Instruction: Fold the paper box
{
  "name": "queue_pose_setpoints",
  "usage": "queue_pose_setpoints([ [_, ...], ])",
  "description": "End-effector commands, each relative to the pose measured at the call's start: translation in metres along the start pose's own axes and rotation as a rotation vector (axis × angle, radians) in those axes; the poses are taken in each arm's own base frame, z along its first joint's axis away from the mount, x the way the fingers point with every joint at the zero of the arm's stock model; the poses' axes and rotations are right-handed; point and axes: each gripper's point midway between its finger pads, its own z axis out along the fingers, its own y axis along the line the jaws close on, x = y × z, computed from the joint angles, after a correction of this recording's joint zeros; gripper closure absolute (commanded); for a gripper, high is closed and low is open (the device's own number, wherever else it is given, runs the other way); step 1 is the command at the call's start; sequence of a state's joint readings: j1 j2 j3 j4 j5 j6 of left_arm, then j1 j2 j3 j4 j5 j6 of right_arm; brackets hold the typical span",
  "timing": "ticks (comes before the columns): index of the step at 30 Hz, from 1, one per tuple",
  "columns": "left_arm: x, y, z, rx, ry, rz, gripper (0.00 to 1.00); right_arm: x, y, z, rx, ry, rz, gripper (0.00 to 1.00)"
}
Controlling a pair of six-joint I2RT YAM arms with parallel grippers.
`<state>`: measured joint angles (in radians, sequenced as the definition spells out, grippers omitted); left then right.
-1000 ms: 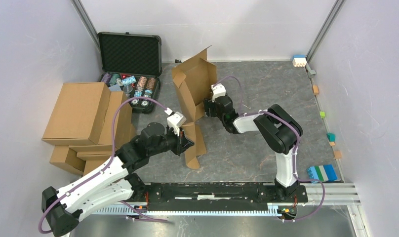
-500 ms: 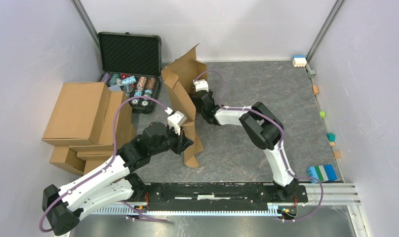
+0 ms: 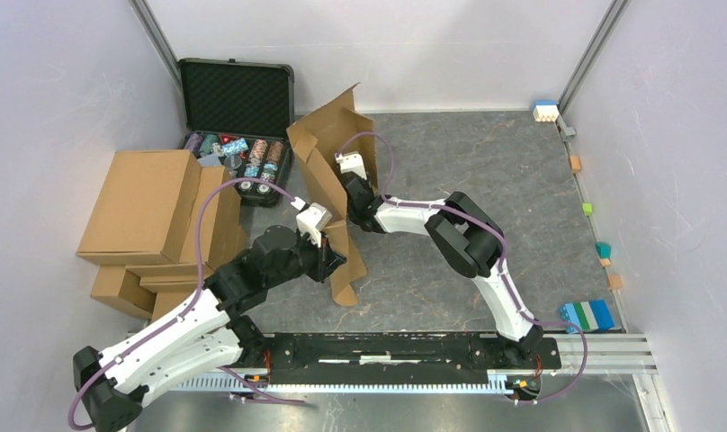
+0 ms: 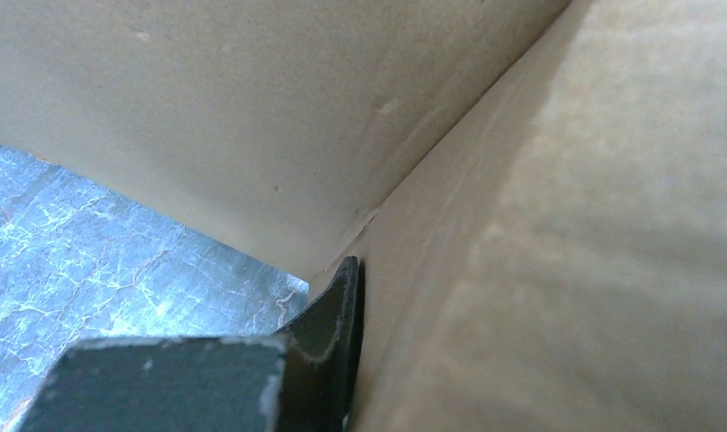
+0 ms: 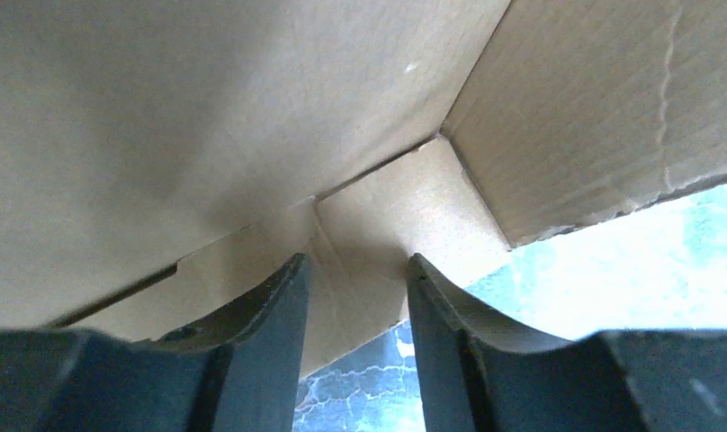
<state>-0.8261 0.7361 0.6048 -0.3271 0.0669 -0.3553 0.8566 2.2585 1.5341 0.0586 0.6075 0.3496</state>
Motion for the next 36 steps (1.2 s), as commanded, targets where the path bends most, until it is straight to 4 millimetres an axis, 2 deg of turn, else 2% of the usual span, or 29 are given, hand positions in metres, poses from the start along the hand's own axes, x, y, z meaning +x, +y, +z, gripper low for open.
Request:
queue_pose_setpoints([
  [1, 0.012, 0.0, -0.006, -0.012, 0.037, -0.085, 0.89, 0.057, 0.007, -0.013, -0.091, 0.102, -0.09, 0.58],
  [3, 0.014, 0.0, -0.006, -0.009, 0.037, -0.094, 0.89, 0.051, 0.021, -0.018, -0.185, 0.071, -0.068, 0.71],
  [5, 0.016, -0.001, -0.006, -0.004, 0.042, -0.101, 0.89, 0.047, 0.032, -0.018, -0.237, 0.073, -0.052, 0.79],
  [8, 0.017, -0.003, -0.006, 0.006, 0.044, -0.111, 0.89, 0.047, 0.044, -0.019, -0.292, 0.081, -0.021, 0.88],
  [11, 0.017, -0.003, -0.008, 0.01, 0.035, -0.117, 0.89, 0.051, 0.052, -0.021, -0.343, 0.096, 0.027, 0.92],
  [14, 0.019, -0.003, -0.008, 0.01, 0.038, -0.121, 0.89, 0.053, 0.06, -0.021, -0.426, 0.114, 0.128, 1.0],
  [17, 0.021, -0.003, -0.007, 0.012, 0.044, -0.124, 0.89, 0.045, 0.066, -0.026, -0.501, 0.105, 0.249, 1.0],
  [20, 0.024, -0.003, -0.007, 0.013, 0.052, -0.127, 0.89, 0.029, 0.075, -0.034, -0.58, 0.077, 0.351, 1.0],
  [25, 0.028, -0.002, -0.008, 0.009, 0.058, -0.138, 0.89, 0.012, 0.091, -0.045, -0.672, 0.066, 0.427, 1.0],
  [31, 0.029, 0.0, -0.009, 0.004, 0.059, -0.141, 0.89, 0.021, 0.101, -0.042, -0.681, 0.104, 0.455, 1.0],
  [36, 0.028, 0.0, -0.011, 0.001, 0.055, -0.147, 0.89, 0.049, 0.087, -0.018, -0.463, 0.221, 0.48, 1.0],
])
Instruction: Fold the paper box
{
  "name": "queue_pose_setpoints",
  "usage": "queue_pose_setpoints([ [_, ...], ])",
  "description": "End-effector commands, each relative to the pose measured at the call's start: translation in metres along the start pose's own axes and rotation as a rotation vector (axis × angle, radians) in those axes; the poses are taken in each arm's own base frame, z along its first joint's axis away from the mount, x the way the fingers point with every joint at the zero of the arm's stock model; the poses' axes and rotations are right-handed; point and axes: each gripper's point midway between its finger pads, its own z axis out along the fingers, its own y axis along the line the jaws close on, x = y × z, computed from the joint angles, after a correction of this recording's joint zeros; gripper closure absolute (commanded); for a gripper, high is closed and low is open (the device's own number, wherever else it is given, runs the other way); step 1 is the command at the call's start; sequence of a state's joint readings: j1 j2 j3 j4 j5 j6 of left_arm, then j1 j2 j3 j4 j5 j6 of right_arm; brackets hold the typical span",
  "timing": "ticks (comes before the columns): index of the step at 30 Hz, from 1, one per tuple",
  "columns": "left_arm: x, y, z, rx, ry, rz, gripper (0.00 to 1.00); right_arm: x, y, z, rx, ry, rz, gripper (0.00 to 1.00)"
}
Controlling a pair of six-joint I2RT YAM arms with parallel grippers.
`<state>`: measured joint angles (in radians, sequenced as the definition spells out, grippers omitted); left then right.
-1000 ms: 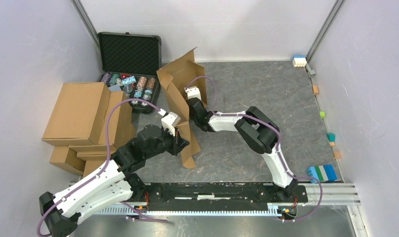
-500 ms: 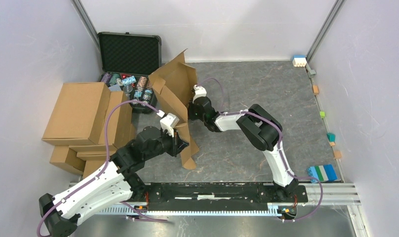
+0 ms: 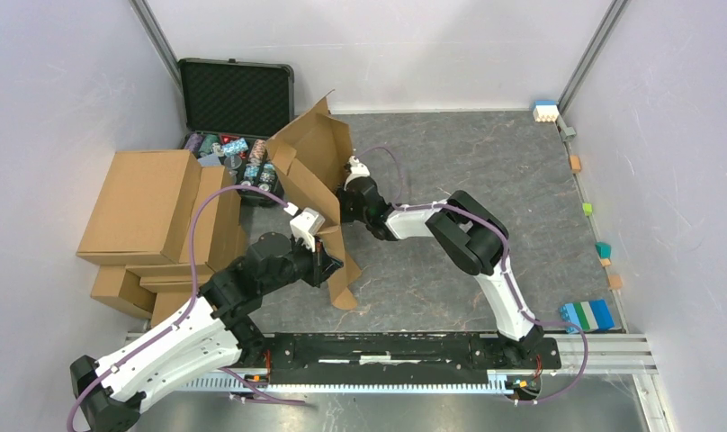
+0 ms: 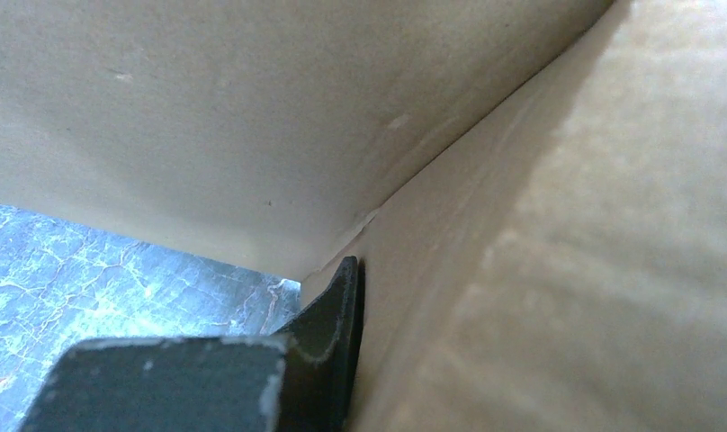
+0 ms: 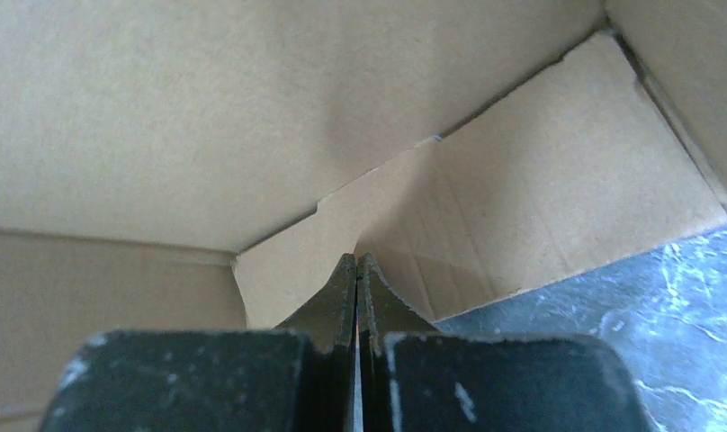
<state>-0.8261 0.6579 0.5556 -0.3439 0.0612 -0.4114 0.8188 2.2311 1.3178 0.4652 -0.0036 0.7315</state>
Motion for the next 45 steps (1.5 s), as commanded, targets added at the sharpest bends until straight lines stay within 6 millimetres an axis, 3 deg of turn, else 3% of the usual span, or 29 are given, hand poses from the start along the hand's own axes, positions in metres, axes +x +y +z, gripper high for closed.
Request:
queue_pose_setpoints([
  [1, 0.019, 0.0, -0.004, -0.009, 0.067, -0.094, 0.89, 0.032, -0.037, 0.012, 0.216, 0.098, 0.089, 1.0],
  [3, 0.017, 0.002, -0.007, -0.026, 0.058, -0.103, 0.88, 0.038, -0.049, 0.013, 0.298, 0.13, 0.122, 1.0],
  [5, 0.014, 0.004, -0.011, -0.044, 0.047, -0.114, 0.8, 0.044, -0.062, 0.005, 0.374, 0.127, 0.161, 1.0],
  [9, 0.003, 0.017, -0.026, -0.132, -0.001, -0.141, 0.58, 0.049, -0.085, -0.025, 0.448, 0.065, 0.231, 1.0],
  [13, -0.008, 0.018, -0.038, -0.148, -0.063, -0.169, 0.44, 0.048, -0.102, -0.055, 0.463, 0.011, 0.254, 1.0],
  [25, -0.033, 0.01, -0.053, -0.159, -0.08, -0.146, 0.16, 0.064, -0.146, -0.138, 0.533, -0.075, 0.273, 1.0],
  [29, -0.06, 0.011, -0.068, -0.204, -0.121, -0.092, 0.08, 0.069, -0.156, -0.163, 0.533, -0.089, 0.269, 1.0],
  [35, -0.098, -0.006, -0.079, -0.184, -0.148, -0.051, 0.02, 0.068, -0.17, -0.19, 0.575, -0.105, 0.22, 1.0],
  [39, -0.125, -0.017, -0.076, -0.179, -0.136, 0.025, 0.01, 0.065, -0.167, -0.195, 0.55, -0.101, 0.166, 1.0],
  [45, -0.187, -0.03, -0.082, -0.226, -0.123, 0.188, 0.0, 0.06, -0.158, -0.199, 0.495, -0.101, 0.125, 1.0],
])
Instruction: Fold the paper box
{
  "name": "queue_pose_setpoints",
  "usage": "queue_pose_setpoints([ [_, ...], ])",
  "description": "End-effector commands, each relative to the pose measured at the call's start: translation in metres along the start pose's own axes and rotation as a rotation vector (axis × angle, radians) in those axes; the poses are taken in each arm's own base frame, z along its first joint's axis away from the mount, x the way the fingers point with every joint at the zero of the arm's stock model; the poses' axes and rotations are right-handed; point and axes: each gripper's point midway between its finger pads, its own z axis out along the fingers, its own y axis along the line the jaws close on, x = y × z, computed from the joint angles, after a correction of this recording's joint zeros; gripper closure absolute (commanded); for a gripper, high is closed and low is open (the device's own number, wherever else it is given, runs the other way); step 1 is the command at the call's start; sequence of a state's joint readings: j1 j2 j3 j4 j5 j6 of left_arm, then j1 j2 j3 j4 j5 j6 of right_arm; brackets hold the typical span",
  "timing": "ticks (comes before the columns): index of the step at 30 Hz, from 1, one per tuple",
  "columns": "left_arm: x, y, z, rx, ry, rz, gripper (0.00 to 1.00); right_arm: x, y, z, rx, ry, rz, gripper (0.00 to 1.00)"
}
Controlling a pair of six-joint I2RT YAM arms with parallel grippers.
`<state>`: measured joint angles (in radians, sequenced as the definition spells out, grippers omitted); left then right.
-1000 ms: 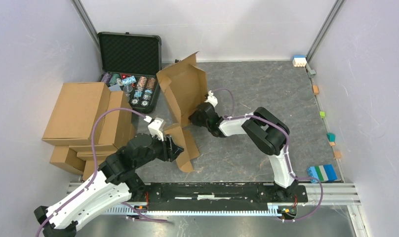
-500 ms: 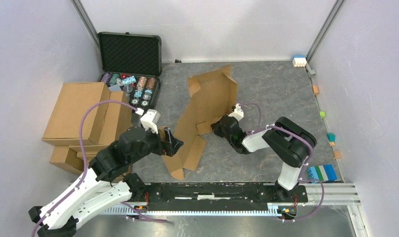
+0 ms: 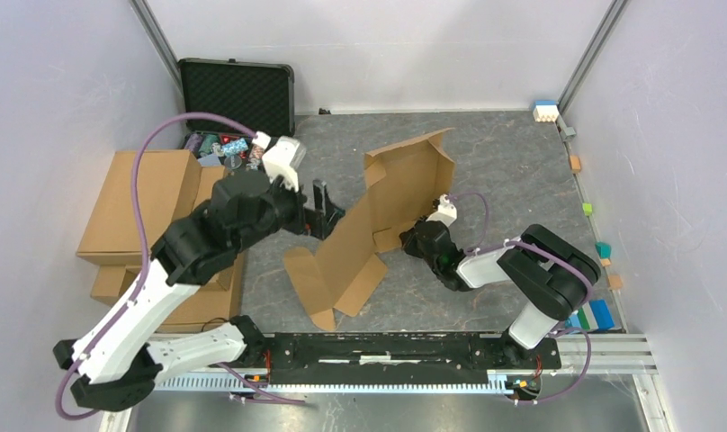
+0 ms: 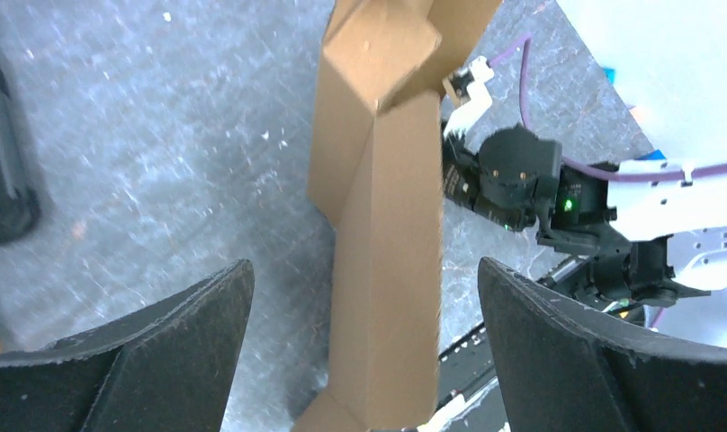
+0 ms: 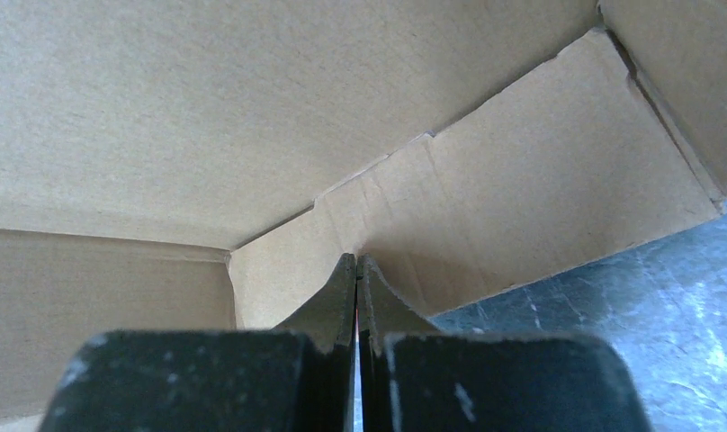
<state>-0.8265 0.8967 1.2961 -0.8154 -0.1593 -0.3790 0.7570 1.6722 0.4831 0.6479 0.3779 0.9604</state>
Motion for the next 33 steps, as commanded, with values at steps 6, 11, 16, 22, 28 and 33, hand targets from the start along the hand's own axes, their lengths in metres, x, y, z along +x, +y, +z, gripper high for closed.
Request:
queue_pose_setpoints([
  [6, -0.073, -0.027, 0.028, 0.074, -0.026, 0.239, 0.0, 0.021, -0.041, -0.02, 0.048, 0.091, -0.137, 1.0],
  [11, -0.093, -0.057, 0.057, 0.215, -0.082, 0.344, 0.0, 0.022, -0.036, -0.02, 0.013, 0.112, -0.145, 1.0],
  [16, -0.099, -0.07, 0.095, 0.261, -0.05, 0.414, 0.01, 0.025, -0.03, -0.018, -0.009, 0.131, -0.149, 1.0],
  [22, -0.124, -0.094, 0.105, 0.406, -0.116, 0.338, 0.07, 0.028, -0.028, -0.015, -0.02, 0.149, -0.151, 1.0],
  [28, -0.148, -0.081, 0.12, 0.506, -0.115, 0.159, 0.18, 0.026, -0.025, -0.015, -0.029, 0.147, -0.161, 1.0],
  [33, -0.151, -0.058, 0.148, 0.439, -0.054, 0.058, 0.38, 0.026, -0.023, -0.013, -0.031, 0.15, -0.162, 1.0],
])
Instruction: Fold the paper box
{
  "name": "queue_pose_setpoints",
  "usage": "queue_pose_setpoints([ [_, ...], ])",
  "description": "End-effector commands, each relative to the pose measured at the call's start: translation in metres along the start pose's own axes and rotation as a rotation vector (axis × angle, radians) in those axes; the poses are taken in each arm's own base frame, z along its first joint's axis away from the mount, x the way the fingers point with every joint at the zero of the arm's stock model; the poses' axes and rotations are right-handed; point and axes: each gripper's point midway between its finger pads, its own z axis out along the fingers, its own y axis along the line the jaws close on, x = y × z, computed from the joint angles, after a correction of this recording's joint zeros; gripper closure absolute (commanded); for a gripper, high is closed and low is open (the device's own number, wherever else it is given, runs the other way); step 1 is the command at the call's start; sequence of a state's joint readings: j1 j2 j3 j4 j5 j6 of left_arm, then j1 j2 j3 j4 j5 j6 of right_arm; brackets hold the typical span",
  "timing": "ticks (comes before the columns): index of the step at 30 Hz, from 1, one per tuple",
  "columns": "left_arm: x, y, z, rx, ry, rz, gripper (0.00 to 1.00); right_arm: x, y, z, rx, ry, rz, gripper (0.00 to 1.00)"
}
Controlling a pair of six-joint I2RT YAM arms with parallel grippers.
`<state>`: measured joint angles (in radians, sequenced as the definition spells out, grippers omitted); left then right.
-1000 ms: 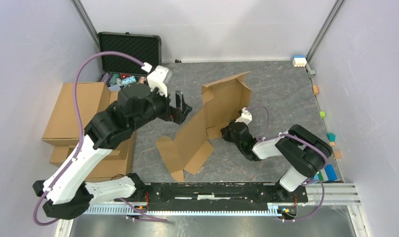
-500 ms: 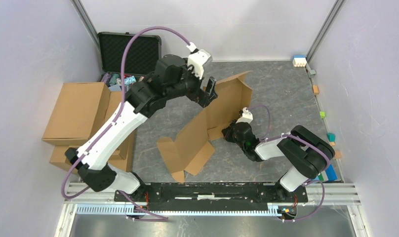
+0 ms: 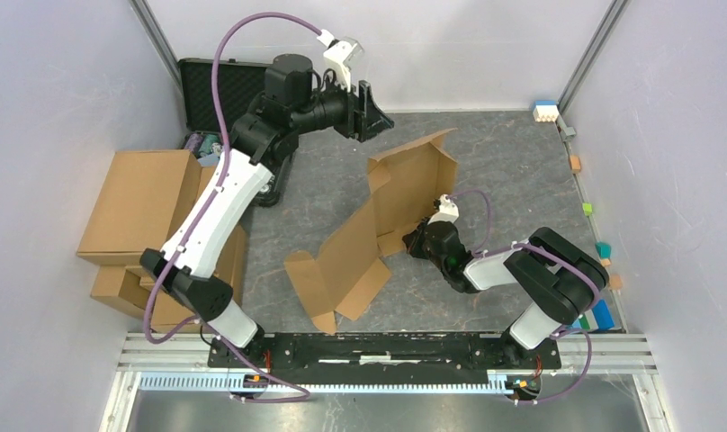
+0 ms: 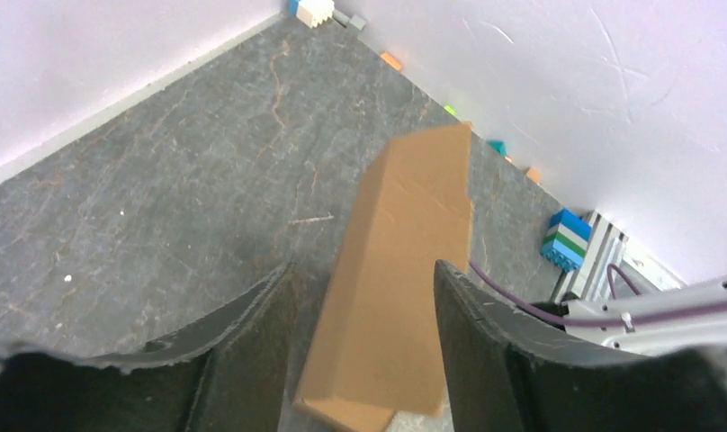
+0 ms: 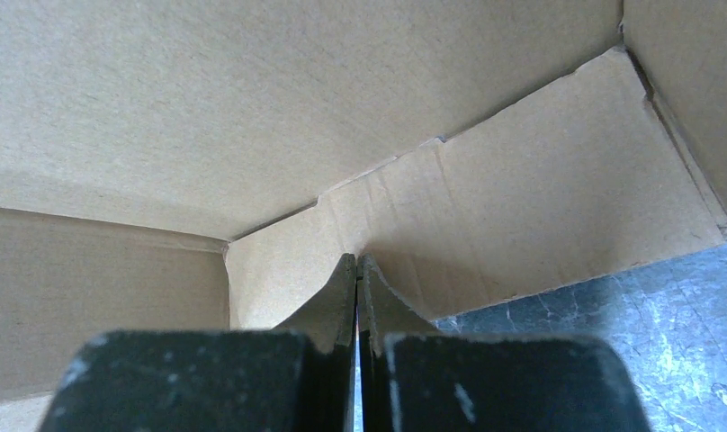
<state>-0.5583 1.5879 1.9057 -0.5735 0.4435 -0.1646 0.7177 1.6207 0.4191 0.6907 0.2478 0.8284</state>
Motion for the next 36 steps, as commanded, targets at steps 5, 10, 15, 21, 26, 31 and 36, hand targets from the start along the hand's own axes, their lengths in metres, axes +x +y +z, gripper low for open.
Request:
queue_pose_setpoints([
  [5, 0.03, 0.004, 0.037, 0.086, 0.162, -0.166, 0.33, 0.026, -0.017, 0.0, 0.047, 0.102, -0.054, 1.0],
  [10, 0.065, 0.002, 0.05, 0.095, 0.265, -0.195, 0.37, 0.028, -0.017, 0.0, 0.045, 0.105, -0.053, 1.0],
  [15, 0.075, -0.012, 0.052, 0.122, 0.294, -0.164, 0.34, 0.028, -0.016, -0.001, 0.04, 0.108, -0.052, 1.0],
  [21, 0.094, -0.014, 0.053, 0.113, 0.348, -0.13, 0.34, 0.027, -0.015, -0.001, 0.036, 0.104, -0.051, 1.0],
  [26, 0.108, -0.013, 0.056, 0.09, 0.386, -0.081, 0.34, 0.028, -0.015, -0.001, 0.036, 0.11, -0.049, 1.0],
  [31, 0.116, -0.014, 0.057, 0.052, 0.41, -0.002, 0.33, 0.028, -0.015, 0.0, 0.036, 0.109, -0.05, 1.0],
  [36, 0.119, -0.015, 0.057, 0.007, 0.416, 0.134, 0.27, 0.027, -0.014, -0.001, 0.034, 0.107, -0.049, 1.0],
])
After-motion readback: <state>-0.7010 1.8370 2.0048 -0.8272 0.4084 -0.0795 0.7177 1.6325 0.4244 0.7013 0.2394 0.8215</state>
